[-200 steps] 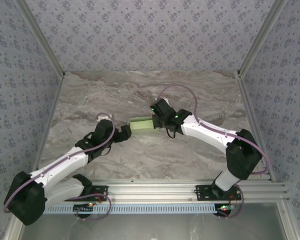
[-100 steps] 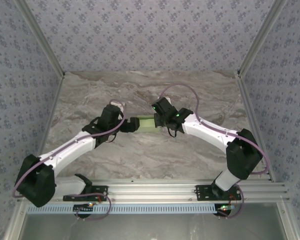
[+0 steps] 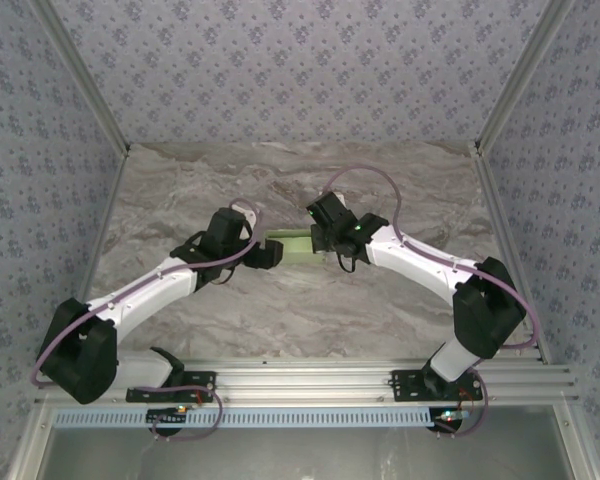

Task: Fold the paper box

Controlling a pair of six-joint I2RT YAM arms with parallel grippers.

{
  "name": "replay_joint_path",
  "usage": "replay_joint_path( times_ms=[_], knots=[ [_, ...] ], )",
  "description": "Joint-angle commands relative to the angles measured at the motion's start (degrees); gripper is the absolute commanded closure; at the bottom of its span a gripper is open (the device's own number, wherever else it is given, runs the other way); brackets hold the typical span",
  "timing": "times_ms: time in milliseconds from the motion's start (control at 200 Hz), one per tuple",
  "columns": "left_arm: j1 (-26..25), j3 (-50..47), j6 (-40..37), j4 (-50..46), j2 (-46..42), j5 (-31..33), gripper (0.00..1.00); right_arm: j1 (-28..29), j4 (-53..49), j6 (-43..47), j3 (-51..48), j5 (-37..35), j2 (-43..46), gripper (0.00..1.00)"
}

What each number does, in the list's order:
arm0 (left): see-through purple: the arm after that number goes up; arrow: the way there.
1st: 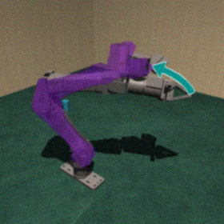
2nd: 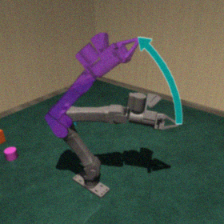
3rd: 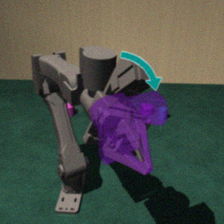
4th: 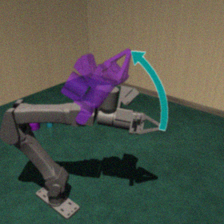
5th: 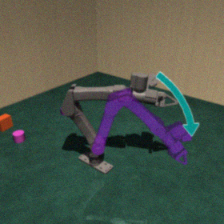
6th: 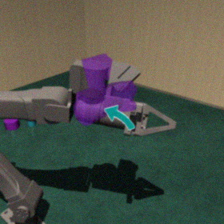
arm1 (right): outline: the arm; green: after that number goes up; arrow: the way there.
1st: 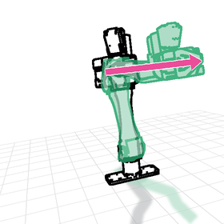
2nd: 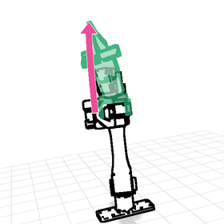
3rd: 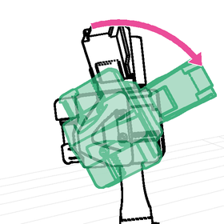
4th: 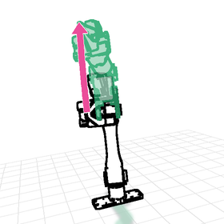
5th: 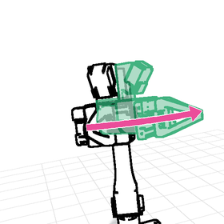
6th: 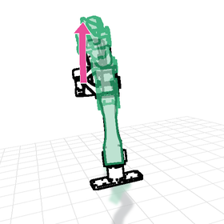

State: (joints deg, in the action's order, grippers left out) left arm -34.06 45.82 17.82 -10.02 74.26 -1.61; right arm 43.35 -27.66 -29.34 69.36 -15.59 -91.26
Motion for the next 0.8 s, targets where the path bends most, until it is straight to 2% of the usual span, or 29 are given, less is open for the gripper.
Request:
replay_joint_path(
  times_ms=[0, 115, 140, 520, 565, 610, 645, 795],
  knots=[
    [0.35, 3.71, -3.94, -3.05, -0.18, 1.25, 0.17, -0.23, -2.0, -1.19, 1.48, 0.5, -0.41, 0.96],
    [0.43, 5.38, -5.31, -3.16, 1.25, 0.31, 0.43, -0.35, -1.97, -1.28, 1.54, 0.74, -0.76, 0.96],
    [0.42, 5.63, -5.49, -3.16, 1.63, 0.36, 0.46, -0.37, -2.03, -1.39, 1.56, 0.86, -0.91, 0.95],
    [0.52, 8.58, -4.6, -4.58, 7.24, -1.48, 0.45, -0.53, -2.05, -1.95, 2.01, 1.63, -1.43, 0.96],
    [0.49, 8.26, -4.23, -4.5, 7.38, -1.14, 0.48, -0.54, -2.05, -1.9, 2.12, 1.75, -1.5, 0.96],
    [0.5, 8.05, -3.91, -4.52, 7.32, -0.89, 0.57, -0.53, -2.1, -1.85, 2.17, 1.71, -1.48, 0.96],
    [0.51, 8.05, -3.77, -4.67, 7.27, -0.88, 0.6, -0.47, -2.14, -1.86, 2.17, 1.72, -1.47, 0.96],
    [0.46, 8.57, -3.32, -5.36, 6.56, -0.27, 0.61, -0.55, -2.21, -1.8, 2.18, 1.71, -1.63, 0.96]
  ],
)
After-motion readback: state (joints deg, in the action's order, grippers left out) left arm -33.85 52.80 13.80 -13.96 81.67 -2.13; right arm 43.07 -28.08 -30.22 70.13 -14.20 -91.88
